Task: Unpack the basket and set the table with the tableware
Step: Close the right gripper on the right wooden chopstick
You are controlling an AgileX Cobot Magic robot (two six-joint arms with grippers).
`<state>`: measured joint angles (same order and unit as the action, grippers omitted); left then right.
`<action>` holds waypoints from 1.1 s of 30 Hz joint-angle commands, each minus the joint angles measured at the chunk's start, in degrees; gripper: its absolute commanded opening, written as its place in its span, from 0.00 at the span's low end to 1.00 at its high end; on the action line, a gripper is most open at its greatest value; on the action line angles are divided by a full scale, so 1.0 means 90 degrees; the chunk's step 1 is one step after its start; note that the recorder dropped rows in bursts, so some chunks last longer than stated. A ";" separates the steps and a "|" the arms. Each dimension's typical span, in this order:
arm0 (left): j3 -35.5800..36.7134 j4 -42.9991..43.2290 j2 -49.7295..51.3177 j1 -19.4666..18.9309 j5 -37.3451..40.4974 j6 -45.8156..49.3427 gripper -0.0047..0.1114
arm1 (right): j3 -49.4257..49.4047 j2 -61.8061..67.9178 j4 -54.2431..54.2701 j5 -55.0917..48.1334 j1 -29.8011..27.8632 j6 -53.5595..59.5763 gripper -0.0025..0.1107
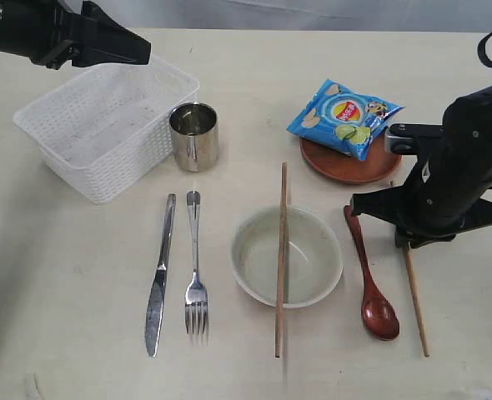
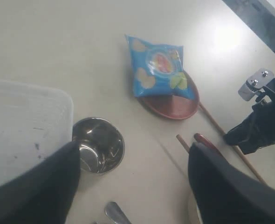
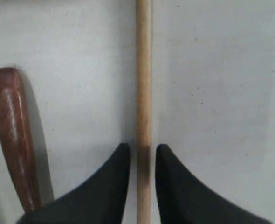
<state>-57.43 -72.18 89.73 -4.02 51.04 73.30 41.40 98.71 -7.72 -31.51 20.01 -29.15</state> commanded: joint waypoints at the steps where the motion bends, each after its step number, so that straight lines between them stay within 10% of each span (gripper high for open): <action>1: 0.0041 -0.0027 -0.0047 0.0045 0.0044 0.0040 0.57 | -0.0016 -0.0001 0.0025 -0.0077 -0.0041 0.0007 0.34; 6: 0.0041 -0.0027 -0.0047 0.0045 0.0044 0.0040 0.57 | -0.0016 -0.0001 0.0025 -0.0039 -0.0041 0.0007 0.17; 26: 0.0041 -0.0009 -0.0047 0.0045 0.0059 0.0040 0.57 | -0.0326 -0.0001 0.0138 0.0149 -0.0041 -0.0076 0.19; 33: 0.0041 -0.0020 -0.0047 0.0045 0.0059 0.0040 0.57 | -0.0315 -0.0025 0.0138 0.0083 -0.0041 -0.0106 0.02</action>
<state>-57.43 -72.18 89.73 -4.02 51.04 73.30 39.23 98.30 -6.48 -30.01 20.01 -29.98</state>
